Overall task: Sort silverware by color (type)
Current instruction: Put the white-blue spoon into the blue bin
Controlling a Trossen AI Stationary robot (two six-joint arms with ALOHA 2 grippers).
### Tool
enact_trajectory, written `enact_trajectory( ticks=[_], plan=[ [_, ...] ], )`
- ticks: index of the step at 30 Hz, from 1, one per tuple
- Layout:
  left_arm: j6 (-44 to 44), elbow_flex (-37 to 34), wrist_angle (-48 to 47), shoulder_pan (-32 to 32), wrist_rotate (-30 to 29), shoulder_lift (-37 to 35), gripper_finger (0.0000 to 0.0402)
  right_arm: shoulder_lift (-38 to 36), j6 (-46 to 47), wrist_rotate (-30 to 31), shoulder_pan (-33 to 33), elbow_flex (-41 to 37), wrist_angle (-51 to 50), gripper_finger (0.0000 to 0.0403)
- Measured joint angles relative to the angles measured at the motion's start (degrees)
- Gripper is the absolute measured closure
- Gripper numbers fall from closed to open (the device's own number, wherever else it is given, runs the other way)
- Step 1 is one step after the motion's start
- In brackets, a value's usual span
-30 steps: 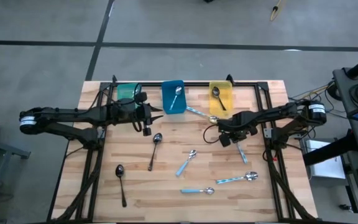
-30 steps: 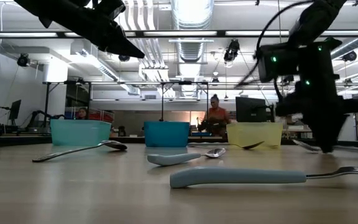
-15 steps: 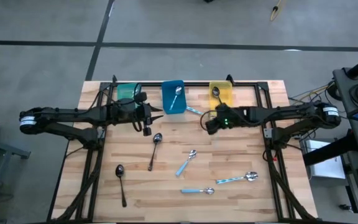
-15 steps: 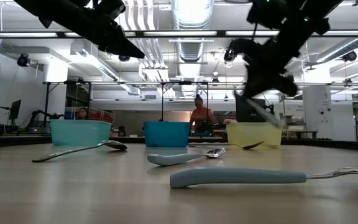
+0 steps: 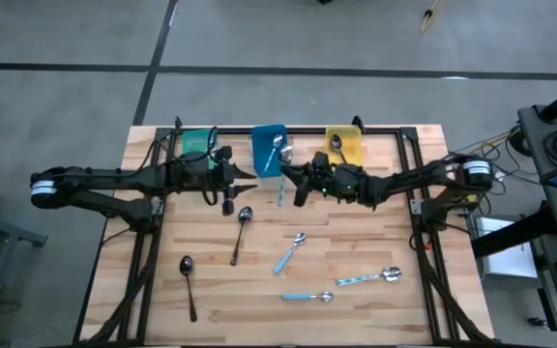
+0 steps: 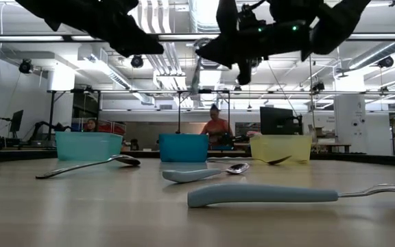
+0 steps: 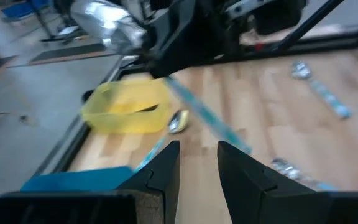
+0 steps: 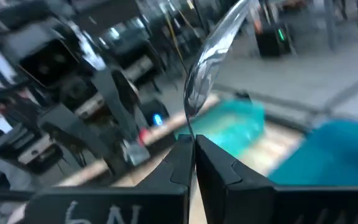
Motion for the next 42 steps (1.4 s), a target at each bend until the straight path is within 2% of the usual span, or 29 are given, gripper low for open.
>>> enact_trajectory(
  ticks=[5, 7, 12, 22, 27, 33, 39, 42],
  plan=[
    [-2.5, 0.0, 1.3, 0.1, 1.2, 0.0, 0.0313, 5.2, -4.7, -0.4, 0.4, 1.1, 10.4, 0.0395],
    [-3.0, 0.0, 1.5, 0.1, 2.2, 0.0, 0.0313, 6.7, -7.3, -1.6, 0.7, 2.5, 11.5, 0.0395],
    [-4.3, -0.1, 2.5, 0.2, 9.3, 0.0, 0.031, 9.1, -13.3, -3.4, 2.0, 7.6, 11.3, 0.0395],
    [-4.9, -0.4, 2.3, 0.6, 7.7, 0.0, 0.0254, 9.1, -20.9, -6.0, 4.0, 14.1, 9.3, 0.0394],
    [-4.1, -0.4, 2.5, 0.6, 7.8, 0.0, 0.0249, 9.4, -23.6, -6.4, 4.5, 15.8, 9.2, 0.0394],
    [-3.9, -0.4, 3.0, 0.6, 7.8, 0.0, 0.029, 9.6, -26.3, -6.4, 4.6, 16.2, 9.5, 0.0394],
    [-3.2, -0.4, 3.8, 0.6, 7.8, 0.0, 0.0384, 9.6, -27.8, -6.4, 4.6, 16.2, 9.7, 0.0394],
    [-3.9, -0.5, 5.2, 0.5, 8.7, 0.0, 0.0387, 9.6, -28.0, -6.4, 4.6, 16.2, 9.9, 0.0394]
  ],
)
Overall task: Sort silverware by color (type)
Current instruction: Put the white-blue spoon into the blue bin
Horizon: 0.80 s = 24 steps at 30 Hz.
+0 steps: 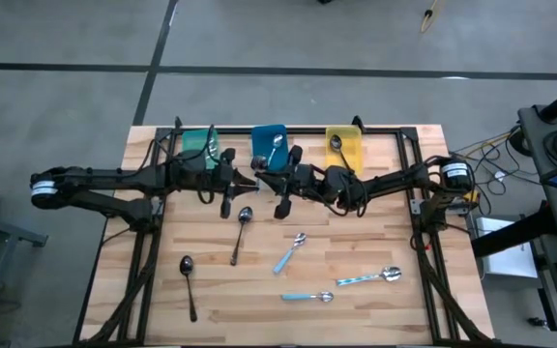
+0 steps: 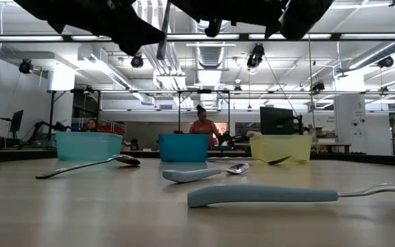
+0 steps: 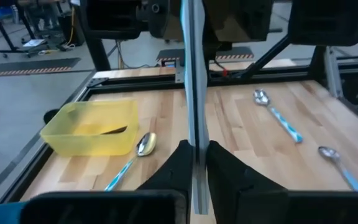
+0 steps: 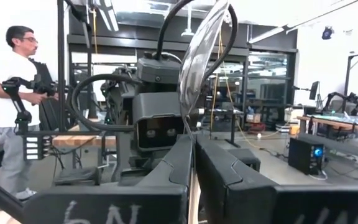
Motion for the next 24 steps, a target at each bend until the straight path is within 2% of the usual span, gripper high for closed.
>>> enact_trajectory(
  ticks=[6, 11, 17, 24],
  plan=[
    [-3.4, -0.1, 0.6, -0.4, 2.5, 0.0, 0.0395, 0.0, 1.7, -0.5, 0.1, 0.0, -0.3, 0.0394],
    [-7.1, -1.9, 4.3, -2.1, 3.6, 0.0, 0.0397, 0.0, 2.3, -4.7, 0.0, 0.0, -1.1, 0.0379],
    [-8.1, -2.6, 8.0, -5.0, 3.3, -0.1, 0.0397, -1.1, 4.7, -7.0, 0.1, -0.1, -8.2, 0.0326],
    [-5.2, -2.6, 8.9, -7.9, 5.5, 0.0, 0.0397, -3.1, 7.4, -15.1, -0.1, -0.1, -13.9, 0.0259]
  ],
)
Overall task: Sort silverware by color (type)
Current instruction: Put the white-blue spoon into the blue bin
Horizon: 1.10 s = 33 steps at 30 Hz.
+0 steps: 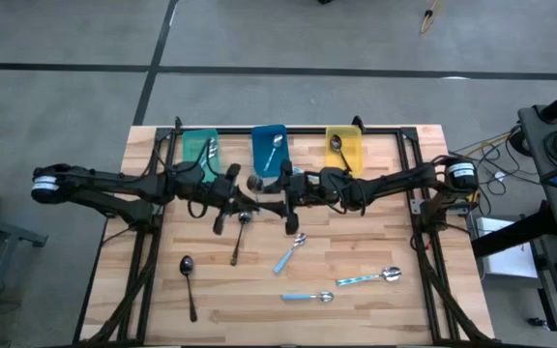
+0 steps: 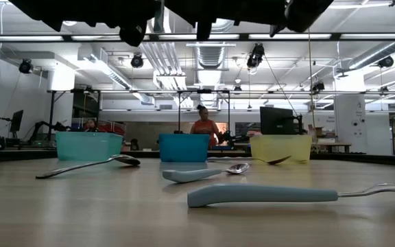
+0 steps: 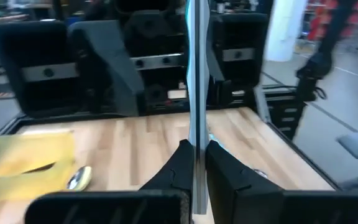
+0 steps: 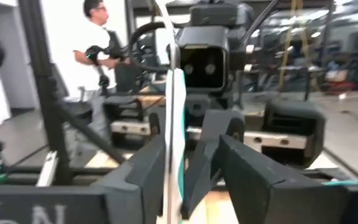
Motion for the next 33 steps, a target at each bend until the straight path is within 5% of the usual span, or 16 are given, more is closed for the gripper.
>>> enact_trajectory(
  ticks=[9, 24, 33],
  plan=[
    [1.0, 0.0, 0.4, -0.5, 8.8, -0.1, 0.0399, -4.2, -2.7, -0.5, -0.1, 0.0, -11.1, 0.0215],
    [-6.9, 0.0, 1.9, -1.0, 23.9, 0.0, 0.0399, -10.4, -15.5, -0.9, -0.3, 0.0, -25.0, 0.0211],
    [-8.9, 0.0, 2.0, -1.2, 26.5, 0.0, 0.04, -13.6, -23.2, -0.9, -0.3, 0.0, -27.2, 0.0211]
  ],
)
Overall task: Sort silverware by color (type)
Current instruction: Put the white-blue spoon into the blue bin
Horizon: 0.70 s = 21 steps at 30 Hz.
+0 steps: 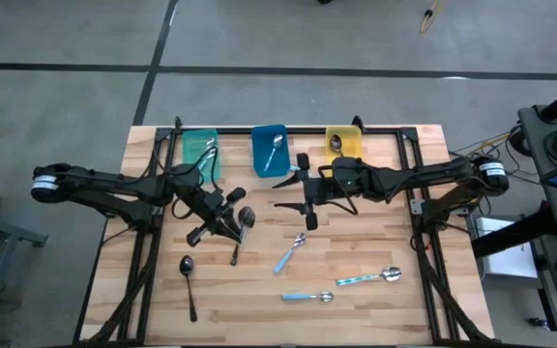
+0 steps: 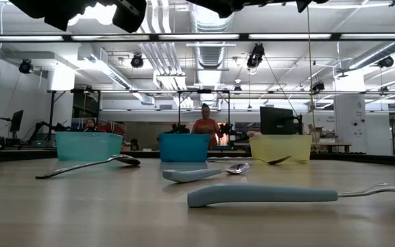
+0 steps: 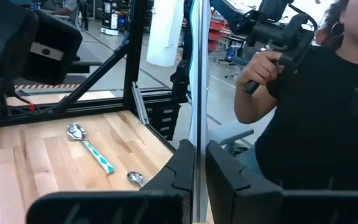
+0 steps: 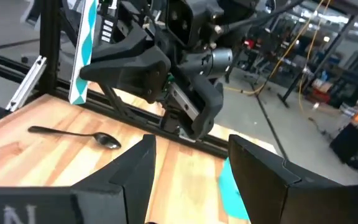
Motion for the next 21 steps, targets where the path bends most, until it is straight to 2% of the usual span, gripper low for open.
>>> enact_trajectory(
  ticks=[3, 6, 8, 12, 21],
  plan=[
    [-0.4, 0.0, 0.0, -0.5, 1.4, 0.0, 0.04, -0.7, -4.2, -0.6, 0.0, 0.0, -0.1, 0.0211],
    [-0.4, 0.0, 0.4, -1.7, 8.7, 0.3, 0.04, -1.7, -8.7, -4.9, 0.0, 0.1, 0.9, 0.0211],
    [-0.5, 0.0, 0.6, -2.4, 11.3, 0.7, 0.04, -2.0, -11.2, -7.2, 0.2, 1.4, 1.3, 0.0211],
    [-2.0, 0.0, 2.3, -2.8, 11.6, 3.2, 0.04, -1.2, -17.0, -8.2, 1.5, 4.4, 0.8, 0.0211],
    [-14.8, 0.0, 13.4, -2.8, 13.8, 14.9, 0.04, 0.7, -30.0, -8.5, 3.6, 10.3, -6.4, 0.0211]
  ],
)
